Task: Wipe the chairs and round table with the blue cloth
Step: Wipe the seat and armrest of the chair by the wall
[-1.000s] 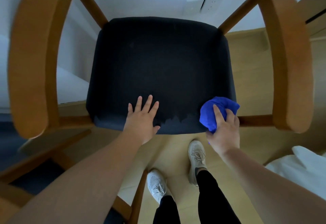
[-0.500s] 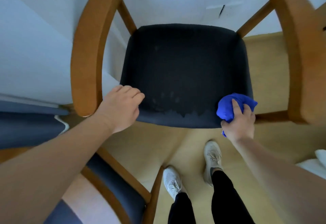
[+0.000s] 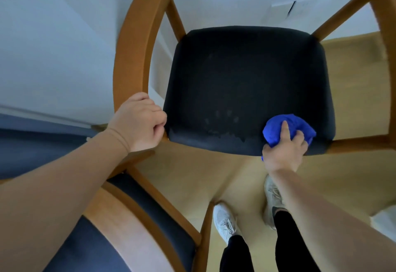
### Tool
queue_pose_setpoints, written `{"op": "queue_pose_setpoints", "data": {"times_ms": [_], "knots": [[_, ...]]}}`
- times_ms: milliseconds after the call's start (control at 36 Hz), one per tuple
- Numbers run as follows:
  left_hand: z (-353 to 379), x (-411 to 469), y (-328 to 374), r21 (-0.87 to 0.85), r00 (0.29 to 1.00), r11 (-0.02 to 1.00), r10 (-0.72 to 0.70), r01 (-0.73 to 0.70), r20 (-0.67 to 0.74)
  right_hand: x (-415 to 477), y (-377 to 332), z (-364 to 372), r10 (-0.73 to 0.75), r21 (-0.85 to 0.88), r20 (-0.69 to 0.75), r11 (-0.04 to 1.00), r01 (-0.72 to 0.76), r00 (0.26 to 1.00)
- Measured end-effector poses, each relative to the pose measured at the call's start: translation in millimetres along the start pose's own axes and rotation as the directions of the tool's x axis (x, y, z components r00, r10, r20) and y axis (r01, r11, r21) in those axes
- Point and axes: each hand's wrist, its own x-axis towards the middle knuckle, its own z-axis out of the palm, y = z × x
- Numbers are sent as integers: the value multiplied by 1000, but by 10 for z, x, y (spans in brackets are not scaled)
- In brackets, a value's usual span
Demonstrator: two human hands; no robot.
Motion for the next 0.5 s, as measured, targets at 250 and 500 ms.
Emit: {"op": "queue_pose_setpoints", "data": {"times_ms": [250, 500], "knots": [[24, 3, -35, -1, 1000, 1000, 7, -7, 2, -702, -871, 452, -185, -47, 193, 979, 197, 964], [-11, -10, -23, 11, 999, 1000, -8, 8, 44, -557, -973, 270, -650, -65, 341, 705, 706, 680]]}}
